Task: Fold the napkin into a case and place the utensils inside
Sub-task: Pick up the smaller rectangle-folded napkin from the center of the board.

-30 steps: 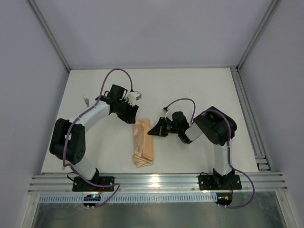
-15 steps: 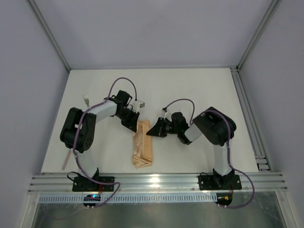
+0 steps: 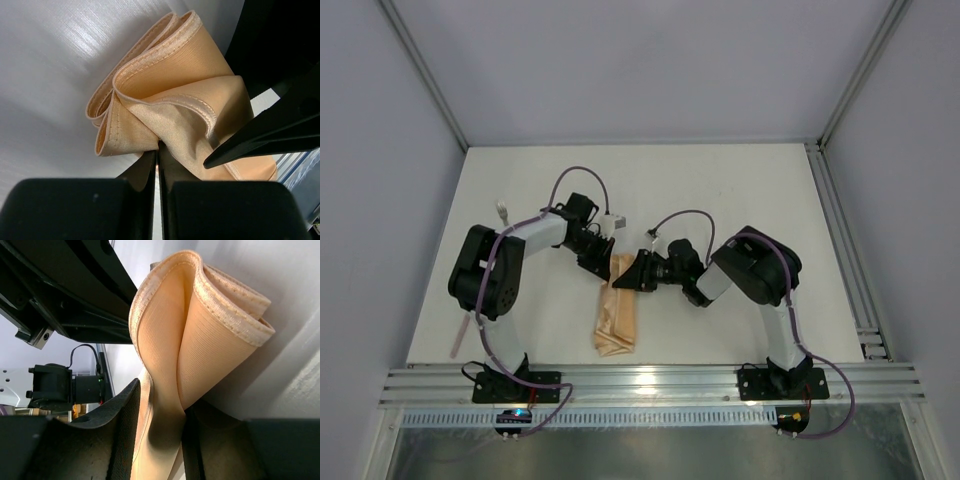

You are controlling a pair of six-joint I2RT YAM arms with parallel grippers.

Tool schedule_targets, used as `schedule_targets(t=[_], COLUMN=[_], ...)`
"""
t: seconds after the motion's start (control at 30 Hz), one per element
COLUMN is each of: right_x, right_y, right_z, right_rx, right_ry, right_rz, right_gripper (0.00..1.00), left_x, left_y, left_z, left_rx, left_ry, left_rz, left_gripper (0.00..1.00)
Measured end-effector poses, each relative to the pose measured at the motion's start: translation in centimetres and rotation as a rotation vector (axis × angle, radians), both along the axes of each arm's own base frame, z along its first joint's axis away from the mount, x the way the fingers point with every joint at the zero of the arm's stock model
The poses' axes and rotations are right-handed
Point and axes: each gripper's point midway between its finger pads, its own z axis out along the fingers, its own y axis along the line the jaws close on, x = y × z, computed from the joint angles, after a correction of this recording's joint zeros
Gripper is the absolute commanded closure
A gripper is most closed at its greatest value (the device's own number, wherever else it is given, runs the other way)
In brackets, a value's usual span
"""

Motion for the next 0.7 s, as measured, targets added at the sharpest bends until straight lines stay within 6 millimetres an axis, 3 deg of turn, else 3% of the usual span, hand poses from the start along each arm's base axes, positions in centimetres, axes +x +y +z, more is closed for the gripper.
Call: schedule_targets(t=[0.13, 0.17, 0.3, 0.37, 0.5, 0.67, 0.7], right_x=[0.2, 0.2, 0.3, 0.4, 0.5, 0.0, -0.2], right_y=[0.5, 0.6, 0.6, 0.6, 0.5, -0.1, -0.4], right_z=[0.1, 0.0, -0.2, -0.2, -0.2, -0.6, -0.7], right_rx=[0.009, 0.009, 0.010, 0.011, 0.005, -0.049, -0.072], right_ry=[0.004, 0.007, 0.021, 0.025, 0.025, 0.028, 0.031], right_rz=[0.001, -0.001, -0.012, -0.015, -0.026, -0.031, -0.029], right_gripper=[0.65, 0.74, 0.95, 0.97, 0.97, 0.97, 0.97], left_x=[0.0, -0.1, -0.1, -0.1, 0.0, 0.8, 1.3], left_y=[-0.1, -0.1, -0.2, -0.2, 0.0, 1.3, 1.9], left_z=[0.0, 0.0, 0.0, 0.0, 0.2, 2.0, 3.1], left_rx=[-0.008, -0.008, -0.011, -0.011, -0.007, 0.043, 0.051], left_ry=[0.001, 0.002, 0.001, 0.001, -0.011, -0.105, -0.149], left_rz=[-0.001, -0.001, -0.002, -0.003, -0.009, -0.009, 0.000], left_gripper=[0.99, 0.99, 0.97, 0.94, 0.62, 0.45, 0.26])
